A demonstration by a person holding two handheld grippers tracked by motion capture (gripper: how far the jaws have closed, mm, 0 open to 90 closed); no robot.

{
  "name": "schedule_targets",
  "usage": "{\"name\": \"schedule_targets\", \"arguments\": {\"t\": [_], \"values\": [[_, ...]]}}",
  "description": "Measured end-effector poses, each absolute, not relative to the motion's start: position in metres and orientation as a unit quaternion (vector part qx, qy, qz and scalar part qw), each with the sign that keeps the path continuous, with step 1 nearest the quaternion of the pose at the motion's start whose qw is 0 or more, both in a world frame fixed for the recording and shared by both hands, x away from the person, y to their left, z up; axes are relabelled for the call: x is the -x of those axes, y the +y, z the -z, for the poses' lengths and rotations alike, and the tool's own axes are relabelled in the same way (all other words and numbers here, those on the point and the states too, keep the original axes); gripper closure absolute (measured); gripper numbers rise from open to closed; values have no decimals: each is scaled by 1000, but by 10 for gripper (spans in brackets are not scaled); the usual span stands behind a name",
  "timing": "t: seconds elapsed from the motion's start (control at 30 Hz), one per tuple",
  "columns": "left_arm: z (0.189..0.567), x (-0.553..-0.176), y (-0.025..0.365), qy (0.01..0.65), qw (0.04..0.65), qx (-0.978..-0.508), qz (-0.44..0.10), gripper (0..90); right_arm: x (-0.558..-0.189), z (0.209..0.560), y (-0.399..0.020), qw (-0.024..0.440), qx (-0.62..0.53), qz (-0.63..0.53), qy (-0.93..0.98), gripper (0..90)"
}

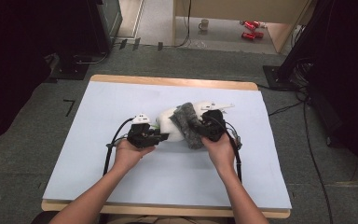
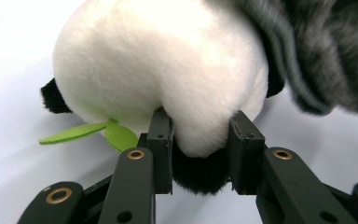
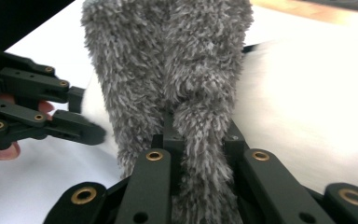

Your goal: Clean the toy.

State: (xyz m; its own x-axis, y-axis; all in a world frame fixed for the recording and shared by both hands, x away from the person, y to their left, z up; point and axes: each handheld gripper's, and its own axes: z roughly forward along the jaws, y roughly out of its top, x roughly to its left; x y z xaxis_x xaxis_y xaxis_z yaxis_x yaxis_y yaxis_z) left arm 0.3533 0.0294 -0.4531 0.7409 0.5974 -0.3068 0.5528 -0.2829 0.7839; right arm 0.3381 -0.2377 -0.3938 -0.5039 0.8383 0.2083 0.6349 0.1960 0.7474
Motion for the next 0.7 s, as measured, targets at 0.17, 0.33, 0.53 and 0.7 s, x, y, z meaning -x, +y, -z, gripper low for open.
{"name": "schedule_targets", "arguments": {"t": [0.17,0.33,0.53,0.7], "values": [[453,-356,29,358,481,-800,-23,671,-335,387,-259,132,-501,-417,746,793],[455,-360,28,348,480,-805,-28,671,-334,390,-279,139,-520,-421,730,791],[455,-362,28,346,481,-805,-27,670,-333,393,-294,149,-536,-418,718,789],[456,-361,27,343,480,-807,-28,669,-335,398,-301,146,-545,-421,710,789]]}}
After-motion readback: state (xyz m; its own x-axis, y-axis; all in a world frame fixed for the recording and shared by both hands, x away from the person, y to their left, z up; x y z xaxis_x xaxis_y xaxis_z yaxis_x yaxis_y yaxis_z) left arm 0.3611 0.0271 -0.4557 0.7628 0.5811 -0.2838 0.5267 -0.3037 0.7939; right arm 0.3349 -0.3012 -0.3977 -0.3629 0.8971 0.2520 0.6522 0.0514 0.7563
